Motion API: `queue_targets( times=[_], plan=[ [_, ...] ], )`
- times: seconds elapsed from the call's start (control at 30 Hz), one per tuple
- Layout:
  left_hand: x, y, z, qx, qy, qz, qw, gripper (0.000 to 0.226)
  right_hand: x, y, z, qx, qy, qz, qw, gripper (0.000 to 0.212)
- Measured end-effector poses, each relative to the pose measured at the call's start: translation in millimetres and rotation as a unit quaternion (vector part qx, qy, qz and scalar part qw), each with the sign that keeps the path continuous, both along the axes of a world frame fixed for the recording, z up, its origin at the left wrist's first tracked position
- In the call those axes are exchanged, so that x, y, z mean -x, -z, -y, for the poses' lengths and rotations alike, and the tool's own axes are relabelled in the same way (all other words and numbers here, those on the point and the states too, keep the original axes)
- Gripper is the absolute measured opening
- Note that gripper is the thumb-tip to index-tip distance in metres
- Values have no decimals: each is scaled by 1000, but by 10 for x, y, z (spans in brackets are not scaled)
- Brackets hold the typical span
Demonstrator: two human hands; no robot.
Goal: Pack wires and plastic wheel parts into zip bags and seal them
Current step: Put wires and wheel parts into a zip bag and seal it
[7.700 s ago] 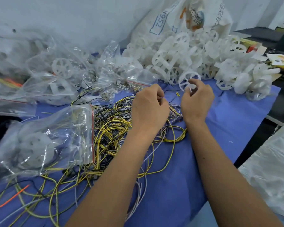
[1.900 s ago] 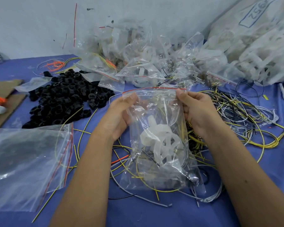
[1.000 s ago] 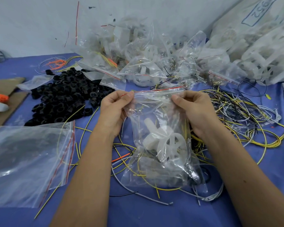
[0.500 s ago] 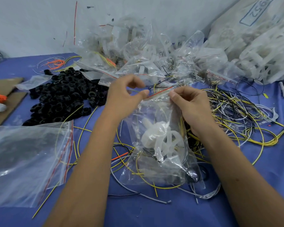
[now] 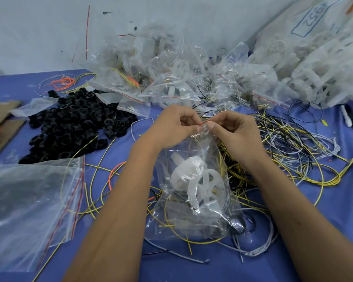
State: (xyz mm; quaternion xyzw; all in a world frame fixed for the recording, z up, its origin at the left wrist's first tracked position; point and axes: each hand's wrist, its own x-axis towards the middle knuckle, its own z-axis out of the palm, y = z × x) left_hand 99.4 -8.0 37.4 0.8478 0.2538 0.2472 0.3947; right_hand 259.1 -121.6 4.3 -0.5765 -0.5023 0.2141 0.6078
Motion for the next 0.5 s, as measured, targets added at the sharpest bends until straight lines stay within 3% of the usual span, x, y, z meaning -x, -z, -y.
queue_targets(
  times=[0.5],
  plan=[
    [-54, 66, 11, 42, 17, 34, 998, 8, 47, -30, 13, 13, 44, 78, 996, 7]
  ],
)
